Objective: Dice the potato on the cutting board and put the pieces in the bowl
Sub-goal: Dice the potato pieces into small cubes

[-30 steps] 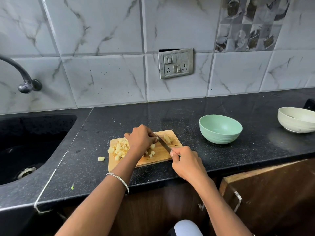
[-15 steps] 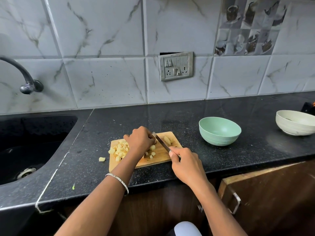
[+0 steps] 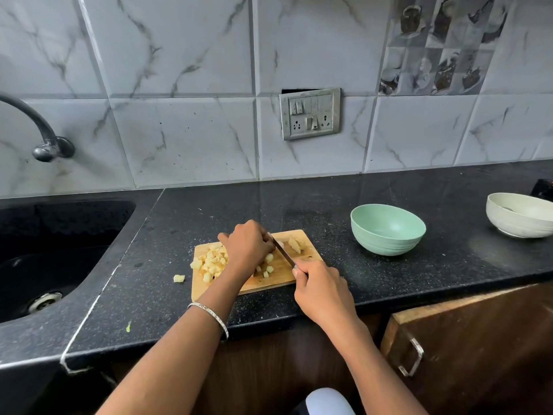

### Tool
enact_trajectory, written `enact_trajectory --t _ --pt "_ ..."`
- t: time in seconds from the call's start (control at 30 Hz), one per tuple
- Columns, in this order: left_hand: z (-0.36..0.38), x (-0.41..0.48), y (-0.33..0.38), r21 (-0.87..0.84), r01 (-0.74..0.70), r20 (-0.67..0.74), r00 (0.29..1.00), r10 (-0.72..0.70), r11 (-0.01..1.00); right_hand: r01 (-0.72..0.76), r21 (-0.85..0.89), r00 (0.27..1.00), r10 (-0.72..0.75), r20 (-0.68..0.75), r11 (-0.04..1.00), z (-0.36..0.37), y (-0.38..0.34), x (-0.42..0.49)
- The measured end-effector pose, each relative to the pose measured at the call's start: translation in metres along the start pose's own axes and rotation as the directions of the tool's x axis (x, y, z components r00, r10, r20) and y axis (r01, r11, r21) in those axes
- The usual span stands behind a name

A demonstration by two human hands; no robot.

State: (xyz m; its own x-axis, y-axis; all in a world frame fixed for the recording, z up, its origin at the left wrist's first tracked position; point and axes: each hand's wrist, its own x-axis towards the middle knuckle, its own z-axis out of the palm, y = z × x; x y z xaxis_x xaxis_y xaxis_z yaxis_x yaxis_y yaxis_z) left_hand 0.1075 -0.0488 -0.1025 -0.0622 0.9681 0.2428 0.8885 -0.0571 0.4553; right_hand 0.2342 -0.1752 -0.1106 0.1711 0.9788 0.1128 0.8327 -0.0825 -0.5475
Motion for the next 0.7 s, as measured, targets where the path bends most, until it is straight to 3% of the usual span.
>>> enact_trajectory --t 0.17,0.43,0.57,0.7 --pt "0.002 0.001 -0.002 0.007 -0.011 -0.018 1.000 0.011 1.000 -0.021 -0.016 0.999 0.021 0.042 1.000 0.001 -0.004 0.001" --pt "-0.005 0.000 -0.007 0.061 -0.037 -0.074 0.996 0.041 0.997 -0.047 0.192 0.997 0.036 0.063 0.980 -0.015 0.015 -0.003" --pt "-0.015 -0.001 -0.011 0.051 -0.019 -0.032 0.999 0.021 0.999 -0.037 0.120 0.999 0.039 -0.018 0.992 -0.015 0.018 -0.001" --pt "-0.021 -0.003 -0.008 0.029 -0.026 -0.020 0.999 0.027 0.999 -0.031 0.038 1.000 0.030 0.007 0.999 -0.010 0.012 -0.001"
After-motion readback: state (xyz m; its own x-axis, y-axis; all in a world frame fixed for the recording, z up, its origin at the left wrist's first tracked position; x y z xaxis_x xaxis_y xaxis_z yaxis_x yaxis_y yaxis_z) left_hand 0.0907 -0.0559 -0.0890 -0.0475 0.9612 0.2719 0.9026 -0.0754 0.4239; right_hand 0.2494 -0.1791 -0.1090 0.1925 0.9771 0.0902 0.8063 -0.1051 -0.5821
